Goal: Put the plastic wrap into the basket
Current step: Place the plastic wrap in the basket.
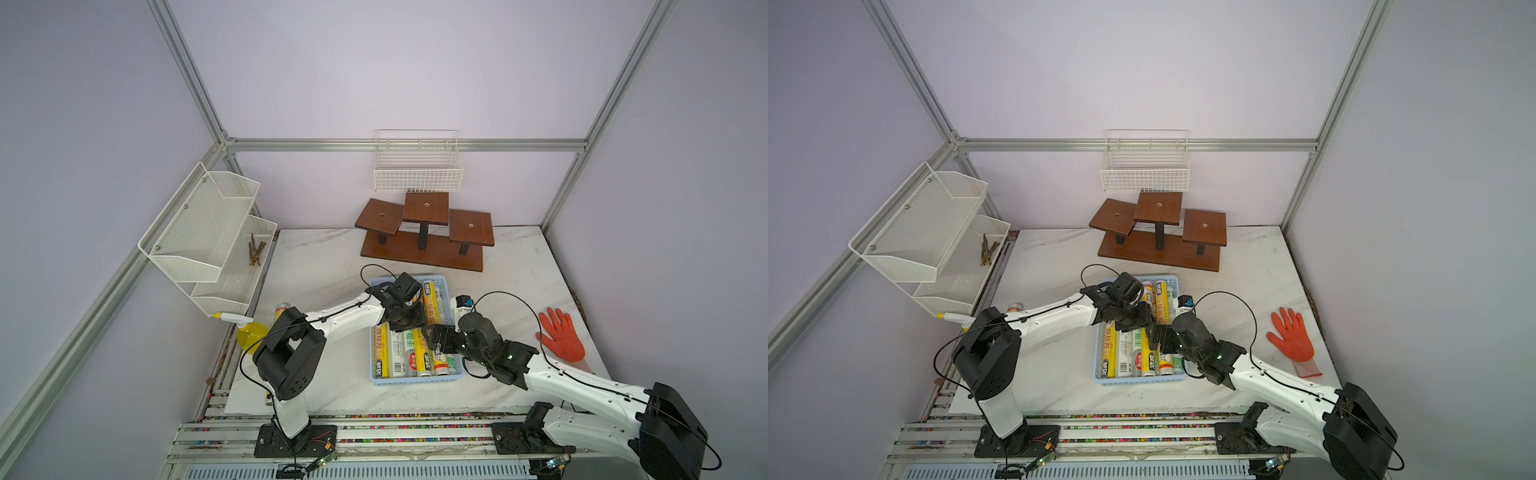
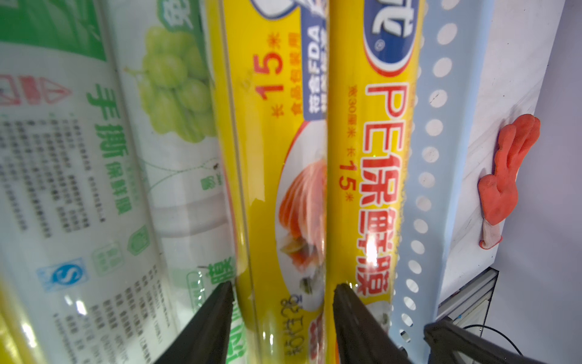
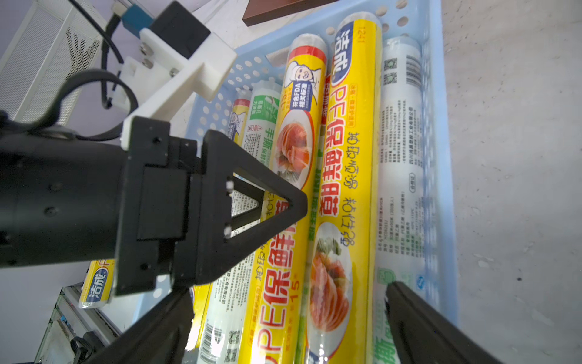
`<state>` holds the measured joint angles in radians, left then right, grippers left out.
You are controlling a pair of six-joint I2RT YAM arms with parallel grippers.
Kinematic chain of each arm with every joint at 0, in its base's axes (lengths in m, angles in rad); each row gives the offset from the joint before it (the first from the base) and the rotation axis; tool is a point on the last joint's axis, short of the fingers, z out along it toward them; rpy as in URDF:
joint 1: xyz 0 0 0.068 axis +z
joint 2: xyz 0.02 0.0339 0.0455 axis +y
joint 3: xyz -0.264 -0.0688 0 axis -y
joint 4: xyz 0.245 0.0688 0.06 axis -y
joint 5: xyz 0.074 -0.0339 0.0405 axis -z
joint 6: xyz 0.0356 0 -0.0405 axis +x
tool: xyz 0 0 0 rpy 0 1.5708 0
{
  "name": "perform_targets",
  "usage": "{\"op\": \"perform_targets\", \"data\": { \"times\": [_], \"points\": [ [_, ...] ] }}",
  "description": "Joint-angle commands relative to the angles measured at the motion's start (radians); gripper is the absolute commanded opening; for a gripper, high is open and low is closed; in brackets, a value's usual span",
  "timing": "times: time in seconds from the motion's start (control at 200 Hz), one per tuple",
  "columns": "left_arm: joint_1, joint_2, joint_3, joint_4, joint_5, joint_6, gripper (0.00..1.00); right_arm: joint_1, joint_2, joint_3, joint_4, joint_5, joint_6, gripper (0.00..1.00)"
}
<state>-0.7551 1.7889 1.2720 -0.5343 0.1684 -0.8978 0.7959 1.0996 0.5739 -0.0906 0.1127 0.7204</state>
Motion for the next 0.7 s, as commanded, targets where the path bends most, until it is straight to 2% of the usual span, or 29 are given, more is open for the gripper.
{"op": "perform_targets", "data": {
  "times": [0.0,0.12,0.365,0.56,0.69],
  "points": [
    [-0.01,-0.082,0.027,-0.041,-0.014,0.031,0.56,0.0,-0.026,0.029,0.001,0.01,-0.005,0.99],
    [-0.01,-0.147,0.011,-0.044,-0.05,0.086,0.58,0.001,-0.054,0.016,0.048,-0.025,0.0,0.99],
    [-0.004,-0.384,-0.122,-0.033,-0.307,0.128,0.61,0.0,-0.113,-0.012,0.193,-0.117,-0.015,0.99],
    [0.01,-0.566,-0.255,0.022,-0.462,0.147,0.63,0.02,-0.032,0.043,0.239,-0.195,-0.046,0.99],
    [0.026,-0.645,-0.305,-0.021,-0.586,0.179,0.64,0.077,0.053,0.11,0.234,-0.197,-0.083,0.99]
  ]
}}
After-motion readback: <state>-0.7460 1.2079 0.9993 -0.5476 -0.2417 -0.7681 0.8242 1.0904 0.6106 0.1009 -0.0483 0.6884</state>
